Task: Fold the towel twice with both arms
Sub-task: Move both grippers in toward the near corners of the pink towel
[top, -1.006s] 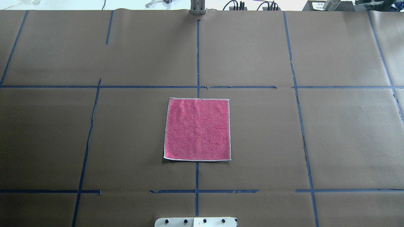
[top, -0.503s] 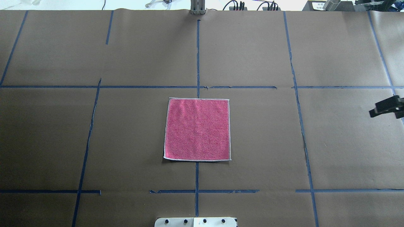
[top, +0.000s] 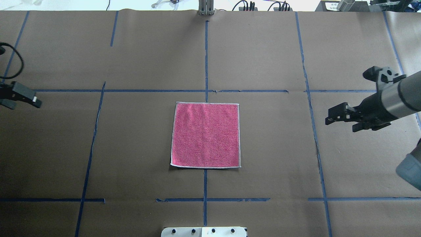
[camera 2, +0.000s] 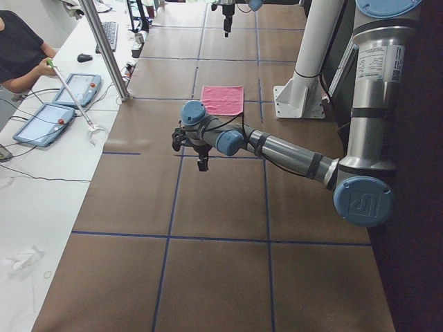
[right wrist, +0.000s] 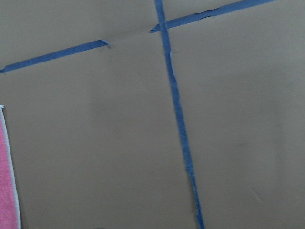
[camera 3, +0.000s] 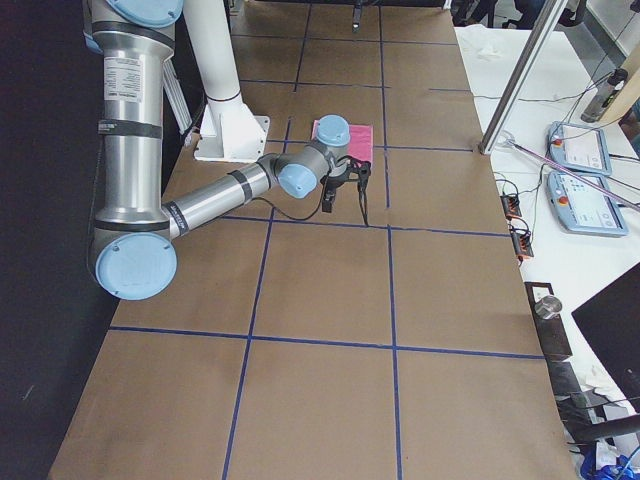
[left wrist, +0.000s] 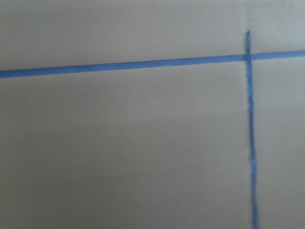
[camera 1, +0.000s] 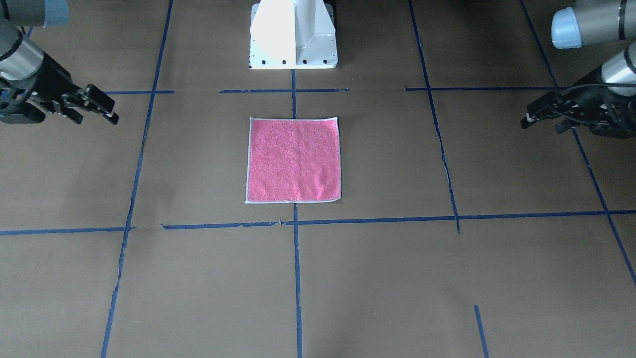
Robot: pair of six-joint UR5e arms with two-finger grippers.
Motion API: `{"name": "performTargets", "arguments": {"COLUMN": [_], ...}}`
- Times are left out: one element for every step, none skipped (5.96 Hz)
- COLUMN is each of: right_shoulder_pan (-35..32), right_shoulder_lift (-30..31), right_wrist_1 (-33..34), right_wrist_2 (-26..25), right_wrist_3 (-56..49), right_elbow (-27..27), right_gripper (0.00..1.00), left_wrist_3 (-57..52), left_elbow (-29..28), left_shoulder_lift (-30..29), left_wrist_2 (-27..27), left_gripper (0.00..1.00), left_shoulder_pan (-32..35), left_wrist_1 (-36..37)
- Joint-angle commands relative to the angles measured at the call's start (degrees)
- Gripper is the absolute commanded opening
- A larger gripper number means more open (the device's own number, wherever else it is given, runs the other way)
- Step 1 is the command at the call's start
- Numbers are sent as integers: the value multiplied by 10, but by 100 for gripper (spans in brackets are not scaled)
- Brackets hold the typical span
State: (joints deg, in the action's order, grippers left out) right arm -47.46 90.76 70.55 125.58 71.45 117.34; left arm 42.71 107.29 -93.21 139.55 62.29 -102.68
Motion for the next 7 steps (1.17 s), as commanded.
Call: {"name": "performTargets", "arguments": {"right_shoulder_pan": [105, 167, 228, 287, 303, 308, 321], "right_shoulder_lift": [-59, -89, -112, -123, -181, -223, -226], "right_wrist_1": [0, 4, 6, 6, 40, 91, 93], "right_wrist_2": [-106, -168, -234, -294, -303, -304, -317], "right_wrist_3": [153, 227, 278, 334, 369, 397, 400], "right_elbow": [4, 4, 0, -3, -37, -60, -82], "right_gripper": [98, 98, 98, 96, 96, 96, 95], "left_wrist_3": [209, 298, 368, 412, 474, 497, 499], "left_elbow": [4, 4, 3, 3, 3, 3, 3], "left_shoulder_lift": [-64, -106, -138, -159, -178, -184, -185], "left_wrist_2": [-56, -96, -152, -200, -258, -288, -292], "left_gripper": [100, 100, 100, 100, 100, 100, 100], "left_shoulder_pan": [-96, -148, -201, -249, -290, -315, -320], "left_wrist_1": [-44, -44, -44, -44, -44, -44, -44]}}
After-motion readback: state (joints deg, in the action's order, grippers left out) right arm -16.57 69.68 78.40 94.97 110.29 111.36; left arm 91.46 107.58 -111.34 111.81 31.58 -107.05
